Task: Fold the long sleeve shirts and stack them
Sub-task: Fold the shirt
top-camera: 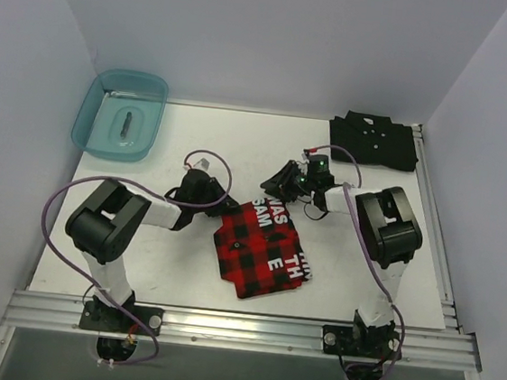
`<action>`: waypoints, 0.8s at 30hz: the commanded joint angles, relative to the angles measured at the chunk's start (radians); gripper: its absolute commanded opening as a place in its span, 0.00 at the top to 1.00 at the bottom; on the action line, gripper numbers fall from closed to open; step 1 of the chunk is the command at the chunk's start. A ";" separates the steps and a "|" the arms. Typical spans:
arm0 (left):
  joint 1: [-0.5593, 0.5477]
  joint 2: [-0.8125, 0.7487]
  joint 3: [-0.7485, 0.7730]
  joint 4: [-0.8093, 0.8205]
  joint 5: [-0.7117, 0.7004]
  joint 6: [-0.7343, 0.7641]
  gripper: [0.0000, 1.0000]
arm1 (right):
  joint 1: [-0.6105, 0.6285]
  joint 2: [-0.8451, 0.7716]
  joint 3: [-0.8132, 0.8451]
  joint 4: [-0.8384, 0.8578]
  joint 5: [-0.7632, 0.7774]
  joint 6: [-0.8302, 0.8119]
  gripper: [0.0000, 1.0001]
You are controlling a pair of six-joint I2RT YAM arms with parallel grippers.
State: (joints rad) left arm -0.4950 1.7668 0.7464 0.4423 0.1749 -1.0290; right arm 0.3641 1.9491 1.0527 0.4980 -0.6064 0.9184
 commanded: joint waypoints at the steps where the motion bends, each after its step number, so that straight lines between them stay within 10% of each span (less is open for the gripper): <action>1: 0.033 0.046 -0.070 0.206 -0.043 -0.082 0.76 | -0.031 0.074 -0.063 0.206 0.004 0.062 0.70; 12: 0.061 0.027 -0.094 0.239 0.003 -0.083 0.76 | -0.131 -0.010 -0.163 0.197 -0.009 -0.007 0.70; 24: -0.131 -0.407 0.004 -0.301 -0.118 0.014 0.52 | -0.100 -0.471 -0.376 0.027 -0.113 -0.035 0.69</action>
State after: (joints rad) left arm -0.5377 1.4570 0.7177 0.3244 0.1287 -1.0637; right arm 0.2356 1.5738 0.7326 0.5922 -0.6655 0.9096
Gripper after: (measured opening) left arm 0.479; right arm 0.311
